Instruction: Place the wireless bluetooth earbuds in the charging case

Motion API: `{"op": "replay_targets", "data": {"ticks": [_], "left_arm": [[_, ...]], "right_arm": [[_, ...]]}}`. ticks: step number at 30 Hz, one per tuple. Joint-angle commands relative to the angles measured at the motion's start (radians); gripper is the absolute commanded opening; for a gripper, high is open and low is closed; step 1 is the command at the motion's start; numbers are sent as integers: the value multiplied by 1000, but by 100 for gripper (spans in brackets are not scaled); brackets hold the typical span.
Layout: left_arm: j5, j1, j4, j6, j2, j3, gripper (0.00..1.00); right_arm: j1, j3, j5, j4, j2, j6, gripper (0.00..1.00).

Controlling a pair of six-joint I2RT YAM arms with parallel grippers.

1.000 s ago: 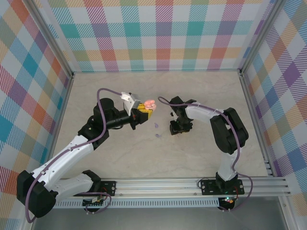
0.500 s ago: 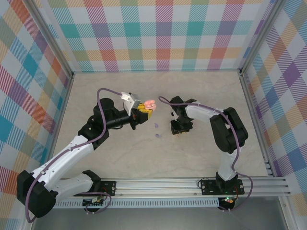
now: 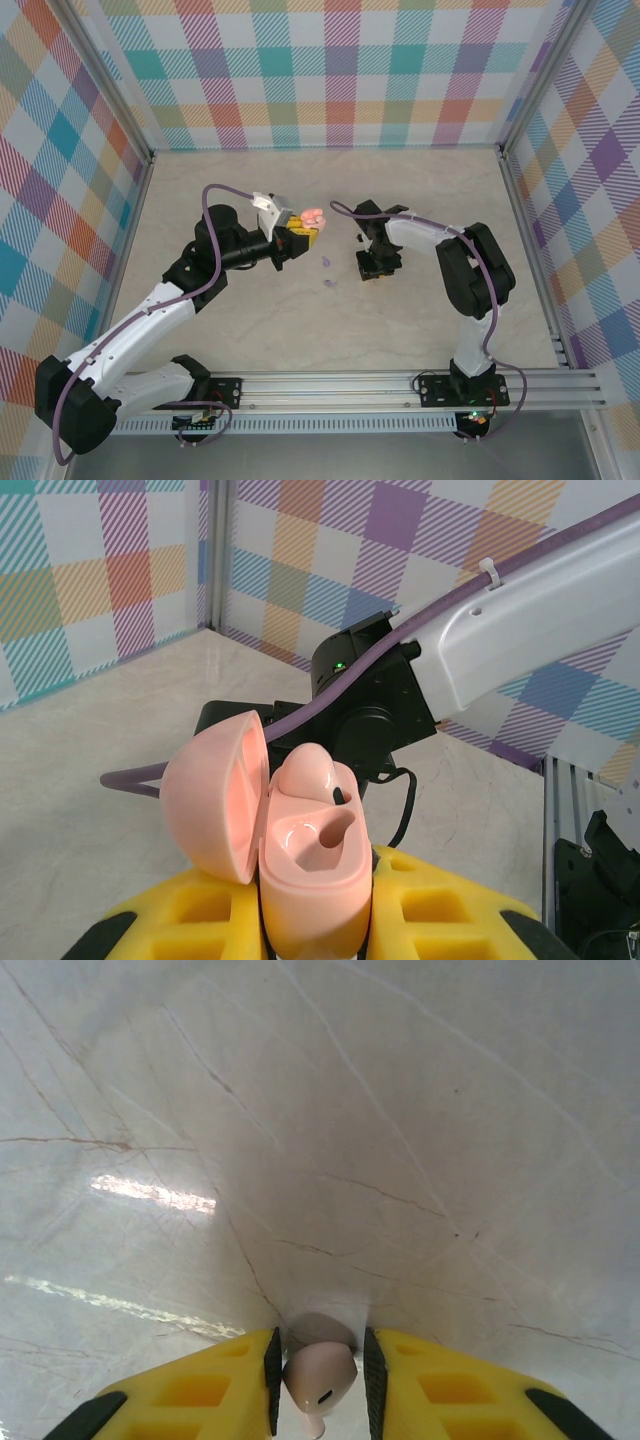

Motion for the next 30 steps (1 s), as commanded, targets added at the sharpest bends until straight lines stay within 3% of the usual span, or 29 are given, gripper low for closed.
{"op": "replay_targets", "data": {"ticks": [1, 11, 25, 30], "left_arm": [[9, -9, 7, -10, -6, 3, 17], [9, -9, 1, -10, -5, 3, 17], [3, -9, -2, -10, -2, -3, 17], [1, -9, -1, -11, -4, -6, 17]], "right_arm": [[13, 6, -38, -15, 29, 19, 31], [1, -20, -47, 34, -22, 45, 30], [-59, -70, -10, 114, -79, 199, 29], [-59, -70, -11, 94, -76, 182, 33]]}}
